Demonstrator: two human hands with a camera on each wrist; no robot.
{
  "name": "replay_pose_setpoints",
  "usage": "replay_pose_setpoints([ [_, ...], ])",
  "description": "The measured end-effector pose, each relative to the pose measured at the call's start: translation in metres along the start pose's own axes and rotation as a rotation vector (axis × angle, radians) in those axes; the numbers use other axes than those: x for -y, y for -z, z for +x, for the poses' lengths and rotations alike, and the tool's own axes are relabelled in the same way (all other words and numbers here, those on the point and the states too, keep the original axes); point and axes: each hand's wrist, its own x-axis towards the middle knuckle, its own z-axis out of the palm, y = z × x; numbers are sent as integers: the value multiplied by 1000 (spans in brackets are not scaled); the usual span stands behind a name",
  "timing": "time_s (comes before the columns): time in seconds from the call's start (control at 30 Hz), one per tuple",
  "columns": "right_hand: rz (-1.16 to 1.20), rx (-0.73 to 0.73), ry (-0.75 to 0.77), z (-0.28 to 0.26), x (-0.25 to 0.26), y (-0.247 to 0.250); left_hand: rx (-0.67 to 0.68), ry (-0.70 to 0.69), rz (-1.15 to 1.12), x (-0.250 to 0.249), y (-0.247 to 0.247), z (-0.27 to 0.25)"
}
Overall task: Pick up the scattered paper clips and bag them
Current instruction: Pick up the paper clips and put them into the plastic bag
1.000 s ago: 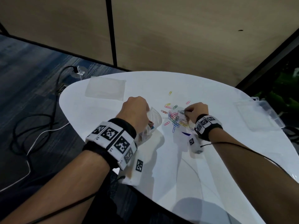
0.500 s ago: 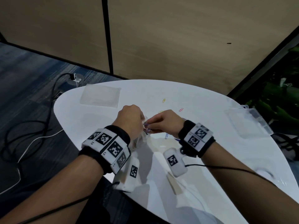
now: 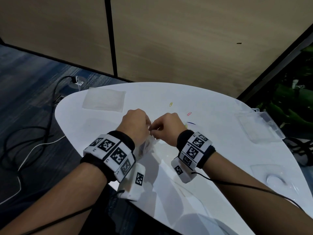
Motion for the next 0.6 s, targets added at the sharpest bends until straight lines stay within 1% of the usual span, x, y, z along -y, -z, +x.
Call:
replay_pose_setpoints([
  [0.07,-78,132,58,-2,2,5,3,-2,7,-1,-1,-1],
  [0.1,-75,187,75,-2,1,7,2,-2,12,-1,-1,0],
  [0.13,-20,214,85,-2,-1,10,-2,-4,18,0,-1,0],
  [0.17,92,218,77,0,-5,14,-7,-3,25,0,0,0],
  [0.2,253,199,43,2,-11,18,-14,0,27,1,0,1],
  [0.23,424,140,-4,7,-21,22,-19,7,21,3,1,1],
  [0.27,548,42,-68,13,-35,24,-23,14,17,4,1,1],
  [0.3,570,-77,-145,24,-54,25,-28,17,17,6,2,1],
  [0.33,454,-179,-235,35,-75,26,-33,20,20,7,3,1],
  [0.37,247,-215,-331,46,-96,25,-39,20,18,9,4,1],
  [0.4,37,-173,-446,57,-116,24,-45,21,15,10,5,2],
  [0.43,-91,-104,-548,68,-134,20,-48,19,14,11,6,2],
  [0.47,-150,-44,-619,78,-146,14,-46,16,20,12,7,3],
  [0.53,-206,-13,-634,98,-157,-2,-32,11,27,14,8,5],
  [0.6,-212,-51,-590,116,-153,-16,-19,11,23,14,10,7],
])
